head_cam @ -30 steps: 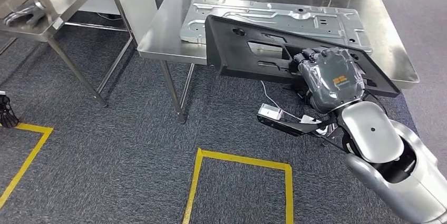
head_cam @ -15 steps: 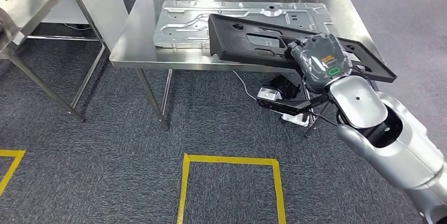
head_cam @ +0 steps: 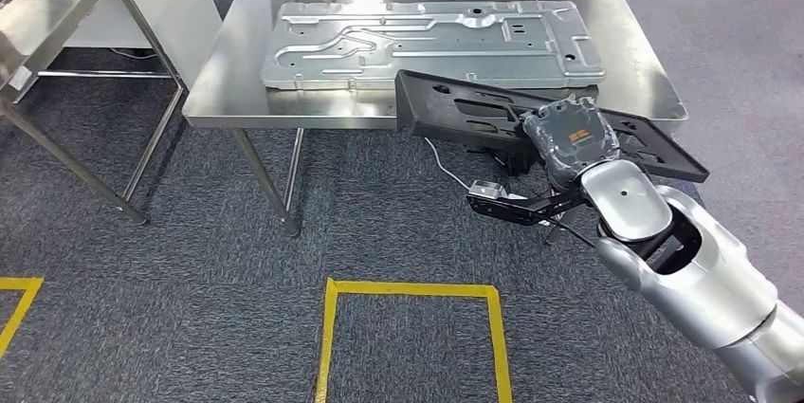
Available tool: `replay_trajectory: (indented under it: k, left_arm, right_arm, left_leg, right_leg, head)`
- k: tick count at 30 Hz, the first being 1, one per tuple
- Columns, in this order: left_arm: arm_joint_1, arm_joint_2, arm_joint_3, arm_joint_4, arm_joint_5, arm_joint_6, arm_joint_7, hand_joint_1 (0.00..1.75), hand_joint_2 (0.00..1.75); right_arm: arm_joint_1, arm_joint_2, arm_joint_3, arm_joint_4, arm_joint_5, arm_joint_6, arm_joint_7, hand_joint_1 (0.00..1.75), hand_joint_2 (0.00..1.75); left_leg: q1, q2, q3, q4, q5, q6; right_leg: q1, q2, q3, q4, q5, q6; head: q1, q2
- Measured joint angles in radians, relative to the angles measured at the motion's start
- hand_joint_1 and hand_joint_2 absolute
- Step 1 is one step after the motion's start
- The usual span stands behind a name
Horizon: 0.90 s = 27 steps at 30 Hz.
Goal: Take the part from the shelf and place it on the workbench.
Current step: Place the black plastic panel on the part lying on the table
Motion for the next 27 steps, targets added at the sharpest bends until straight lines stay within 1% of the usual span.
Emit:
replay_trajectory:
  k: [1,2,3,4,7,10,11,12,15,16,17,21,27]
  left_arm:
    - [0.001,0.002,0.000,0.000,0.001,0.000,0.000,0.00,1.75]
    - [0.001,0.004,0.000,0.000,0.002,-0.001,0.000,0.00,1.75]
    - [0.001,0.005,0.000,0.000,0.002,-0.001,0.000,0.00,1.75]
    - [0.001,0.006,0.000,0.000,0.002,-0.001,0.000,0.00,1.75]
    - [0.000,0.007,0.000,0.000,0.000,-0.001,-0.001,0.00,1.75]
    - [-0.001,0.007,0.000,0.000,-0.001,-0.001,-0.001,0.00,1.75]
    - [0.000,0.007,0.000,0.000,-0.002,-0.001,-0.001,0.00,1.75]
    - [0.000,0.007,0.000,0.000,-0.002,-0.001,-0.001,0.00,1.75]
    - [0.000,0.007,0.000,0.000,-0.002,-0.001,-0.002,0.00,1.75]
    - [0.000,0.007,0.000,0.000,-0.002,-0.001,-0.002,0.00,1.75]
    - [0.000,0.007,0.000,0.000,-0.002,-0.001,-0.002,0.00,1.75]
    - [0.001,0.007,0.000,0.000,-0.001,-0.001,-0.002,0.00,1.75]
    - [0.001,0.007,0.000,0.000,-0.001,-0.001,-0.003,0.00,1.75]
  right_arm:
    - [0.004,0.002,0.001,0.005,0.001,-0.002,0.000,1.75,1.75]
    - [0.007,0.004,0.002,0.010,0.002,-0.004,0.001,1.75,1.75]
    - [0.008,0.006,0.002,0.016,0.003,-0.006,0.001,1.75,1.75]
    - [0.009,0.007,0.003,0.022,0.005,-0.009,0.002,1.75,1.75]
    - [0.011,0.008,0.004,0.036,0.011,-0.017,0.002,1.75,1.75]
    - [0.012,0.008,0.004,0.049,0.016,-0.018,0.002,1.75,1.75]
    - [0.012,0.008,0.004,0.053,0.017,-0.018,0.002,1.75,1.75]
    - [0.012,0.008,0.004,0.056,0.017,-0.018,0.002,1.75,1.75]
    - [0.012,0.008,0.004,0.064,0.018,-0.018,0.002,1.75,1.75]
    - [0.012,0.008,0.004,0.066,0.018,-0.018,0.003,1.75,1.75]
    - [0.012,0.008,0.004,0.069,0.019,-0.018,0.003,1.75,1.75]
    - [0.012,0.008,0.004,0.075,0.030,-0.017,0.004,1.75,1.75]
    - [0.012,0.008,0.004,0.076,0.037,-0.017,0.006,1.75,1.75]
  left_leg:
    - [-0.001,0.000,0.001,-0.003,0.000,0.006]
    - [-0.002,0.001,0.002,-0.005,0.000,0.015]
    - [-0.003,0.001,0.005,-0.008,0.000,0.023]
    - [-0.003,0.001,0.008,-0.012,0.003,0.029]
    - [-0.002,0.003,0.015,-0.021,0.002,0.034]
    - [-0.001,0.005,0.018,-0.024,0.000,0.039]
    - [-0.001,0.005,0.018,-0.025,0.001,0.037]
    - [-0.001,0.005,0.018,-0.025,0.003,0.032]
    - [0.003,0.005,0.020,-0.026,0.008,0.002]
    - [0.003,0.005,0.021,-0.026,0.008,-0.006]
    - [0.004,0.005,0.022,-0.026,0.008,-0.009]
    - [0.002,0.005,0.022,-0.025,0.007,-0.014]
    - [0.000,0.005,0.022,-0.023,0.006,-0.012]
  right_leg:
    - [-0.002,0.002,0.000,0.001,0.000,-0.003]
    - [-0.004,0.005,0.001,-0.001,0.001,-0.004]
    - [-0.003,0.007,0.002,0.000,0.001,-0.005]
    - [-0.003,0.010,0.003,-0.001,0.000,-0.007]
    - [0.000,0.012,0.006,0.000,-0.002,-0.016]
    - [0.003,0.012,0.007,0.000,-0.003,-0.020]
    - [0.004,0.012,0.007,0.001,-0.003,-0.021]
    - [0.005,0.012,0.007,0.001,-0.003,-0.021]
    - [0.007,0.012,0.007,0.001,-0.003,-0.021]
    - [0.008,0.011,0.007,0.001,-0.003,-0.021]
    - [0.008,0.011,0.007,0.001,-0.003,-0.021]
    - [0.008,0.011,0.009,-0.001,-0.003,-0.021]
    - [0.008,0.011,0.013,-0.007,-0.001,-0.018]
  head:
    - [-0.002,0.000]
    - [-0.003,0.000]
    - [-0.004,0.000]
    - [-0.004,0.000]
    - [-0.005,0.000]
    - [-0.005,0.000]
    - [-0.005,0.000]
    - [-0.005,0.000]
    - [-0.004,0.000]
    - [-0.004,0.000]
    - [-0.004,0.000]
    - [-0.004,0.000]
    - [-0.004,0.000]
